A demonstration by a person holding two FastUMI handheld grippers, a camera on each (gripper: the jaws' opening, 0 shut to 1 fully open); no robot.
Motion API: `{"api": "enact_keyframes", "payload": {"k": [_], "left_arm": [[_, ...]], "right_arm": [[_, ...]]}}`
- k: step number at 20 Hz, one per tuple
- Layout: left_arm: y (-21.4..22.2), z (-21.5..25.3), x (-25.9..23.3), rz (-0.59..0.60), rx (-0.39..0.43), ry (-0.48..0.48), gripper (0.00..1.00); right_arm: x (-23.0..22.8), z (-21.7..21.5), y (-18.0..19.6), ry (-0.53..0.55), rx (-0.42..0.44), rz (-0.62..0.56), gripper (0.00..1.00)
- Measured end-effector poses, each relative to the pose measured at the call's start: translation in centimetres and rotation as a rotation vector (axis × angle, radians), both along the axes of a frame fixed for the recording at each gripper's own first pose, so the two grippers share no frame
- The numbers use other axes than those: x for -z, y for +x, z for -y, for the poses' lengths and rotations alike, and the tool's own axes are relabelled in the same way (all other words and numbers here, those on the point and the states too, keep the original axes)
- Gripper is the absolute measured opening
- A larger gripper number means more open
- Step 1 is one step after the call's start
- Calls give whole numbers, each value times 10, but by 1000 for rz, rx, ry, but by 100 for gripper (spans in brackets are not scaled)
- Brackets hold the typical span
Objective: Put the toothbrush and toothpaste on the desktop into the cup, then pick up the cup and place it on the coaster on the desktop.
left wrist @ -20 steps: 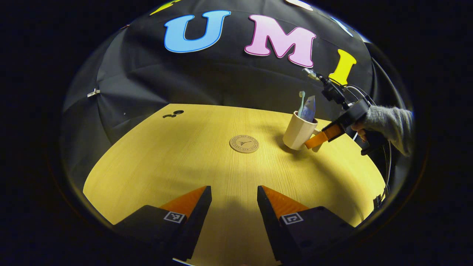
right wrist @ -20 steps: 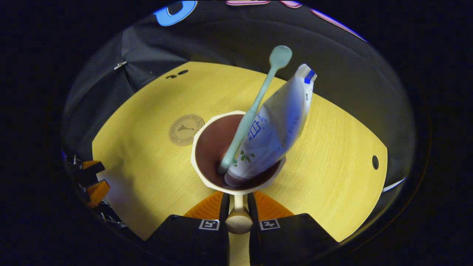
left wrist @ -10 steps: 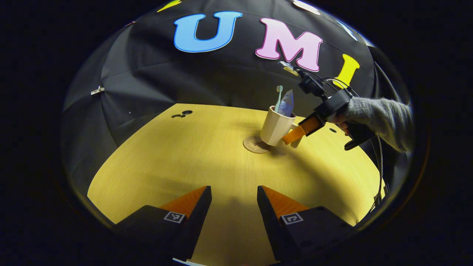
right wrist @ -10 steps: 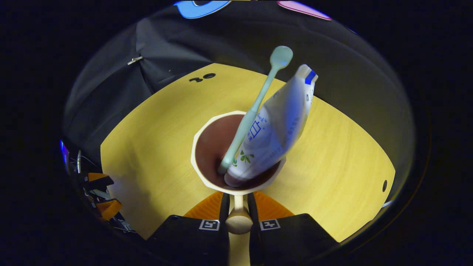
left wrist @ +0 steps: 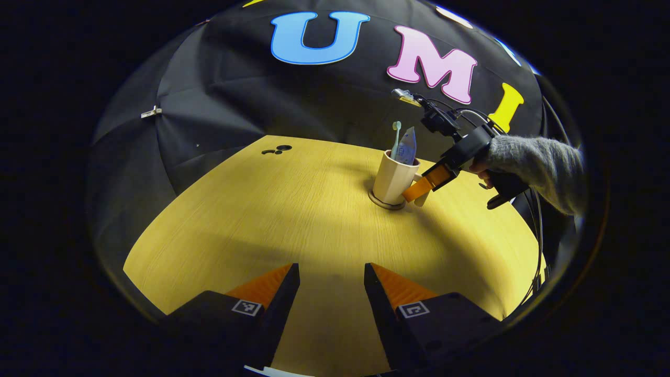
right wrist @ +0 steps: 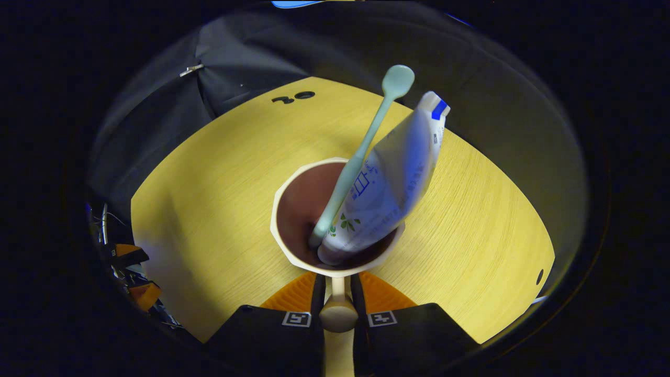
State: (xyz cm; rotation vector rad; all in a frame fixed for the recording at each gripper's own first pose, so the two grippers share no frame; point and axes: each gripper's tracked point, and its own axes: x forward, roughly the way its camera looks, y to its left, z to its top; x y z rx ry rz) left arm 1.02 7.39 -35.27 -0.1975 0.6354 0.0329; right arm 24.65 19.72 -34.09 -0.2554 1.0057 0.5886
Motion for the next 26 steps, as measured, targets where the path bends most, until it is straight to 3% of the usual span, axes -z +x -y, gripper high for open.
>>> {"api": "enact_keyframes", "payload": {"k": [1,5,6,7,8,9,10,11,14,19,22,26], "left_arm": [[1,-1,0,0,5,0,80],[3,-5,-5,4,12,-6,80],[4,-6,-6,6,14,-4,80],[4,-7,-10,10,18,-1,80],[4,-7,-12,12,25,4,80],[3,-9,-14,15,31,10,80],[2,-10,-18,19,37,17,80],[0,-12,-21,24,43,23,80],[-6,-14,-29,38,61,39,81],[-14,-13,-53,67,94,58,84],[-16,-10,-71,99,126,86,93],[-10,-5,-100,162,161,124,96]], "right_arm": [[1,-3,2,17,12,-2,24],[-3,2,-5,52,33,-33,33],[-6,1,-8,58,32,-29,47],[-6,1,-8,58,37,-18,50],[-7,-2,-10,62,39,-14,63],[-7,-3,-10,58,47,-11,62],[-7,-3,-10,61,53,-9,70],[-9,-3,-11,63,60,-8,67],[-17,-2,-13,74,83,16,99],[-51,10,-22,89,146,84,98],[-89,18,-36,129,202,149,98],[-143,29,-64,174,260,245,98]]}}
